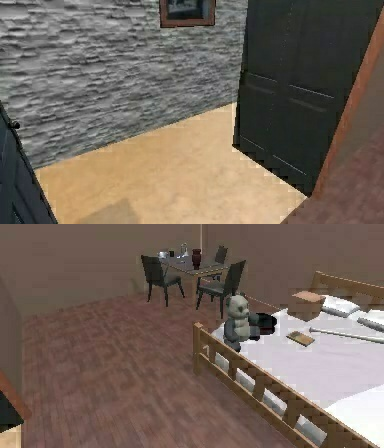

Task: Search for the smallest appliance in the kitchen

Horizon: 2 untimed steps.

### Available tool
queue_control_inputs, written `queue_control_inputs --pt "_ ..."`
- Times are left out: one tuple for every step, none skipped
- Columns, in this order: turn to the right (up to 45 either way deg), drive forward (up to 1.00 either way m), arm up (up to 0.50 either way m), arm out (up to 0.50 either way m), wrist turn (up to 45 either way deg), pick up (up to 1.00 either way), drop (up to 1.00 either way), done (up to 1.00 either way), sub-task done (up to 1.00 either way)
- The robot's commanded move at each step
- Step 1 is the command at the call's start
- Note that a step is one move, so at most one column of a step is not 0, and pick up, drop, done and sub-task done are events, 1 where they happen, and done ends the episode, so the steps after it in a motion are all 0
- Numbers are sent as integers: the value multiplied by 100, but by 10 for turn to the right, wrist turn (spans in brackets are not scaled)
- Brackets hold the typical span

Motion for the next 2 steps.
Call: queue_control_inputs --pt "30 0 0 0 0 0 0 0 0" --pt "0 100 0 0 0 0 0 0 0"
